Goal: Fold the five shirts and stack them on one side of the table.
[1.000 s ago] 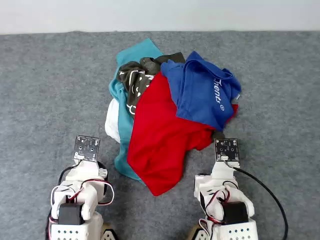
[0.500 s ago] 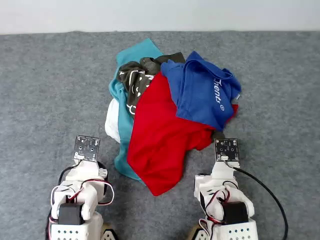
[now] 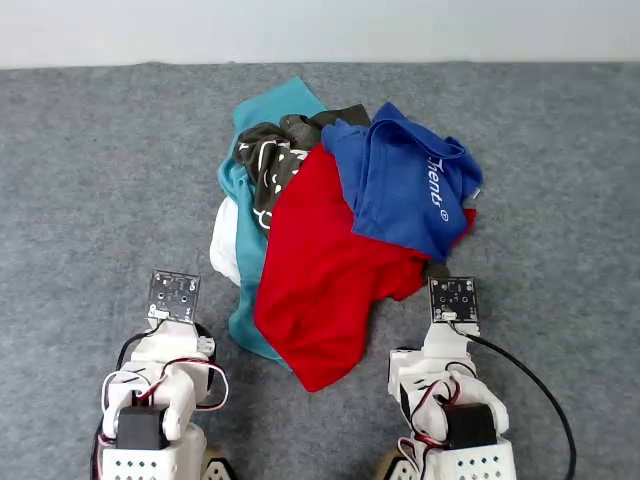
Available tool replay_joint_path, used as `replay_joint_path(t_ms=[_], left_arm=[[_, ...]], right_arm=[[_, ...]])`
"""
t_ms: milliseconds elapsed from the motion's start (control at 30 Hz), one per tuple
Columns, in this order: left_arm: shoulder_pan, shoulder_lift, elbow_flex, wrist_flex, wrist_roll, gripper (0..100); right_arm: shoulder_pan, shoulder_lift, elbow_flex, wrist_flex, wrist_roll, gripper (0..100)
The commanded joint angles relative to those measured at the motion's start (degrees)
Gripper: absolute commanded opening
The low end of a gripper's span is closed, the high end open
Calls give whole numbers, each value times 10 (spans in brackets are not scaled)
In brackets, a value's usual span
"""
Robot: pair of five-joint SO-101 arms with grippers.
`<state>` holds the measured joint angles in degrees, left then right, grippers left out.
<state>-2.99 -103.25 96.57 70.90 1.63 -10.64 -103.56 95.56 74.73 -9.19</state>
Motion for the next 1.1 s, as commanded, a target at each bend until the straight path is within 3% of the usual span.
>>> replay_joint_path(t_ms=[0,433,667,1067], left_arm=[[-2,-4,-1,4,-4,14],[6,-4,-1,5,-4,14],[71,-5,-5,1,-5,15],[56,-5,-87,-176,-11,15]], right_arm=[[-3,-5,9,1,-5,9],[-3,-5,9,1,-5,9],[-3,-5,9,1,-5,9],[-3,-5,9,1,-5,9]])
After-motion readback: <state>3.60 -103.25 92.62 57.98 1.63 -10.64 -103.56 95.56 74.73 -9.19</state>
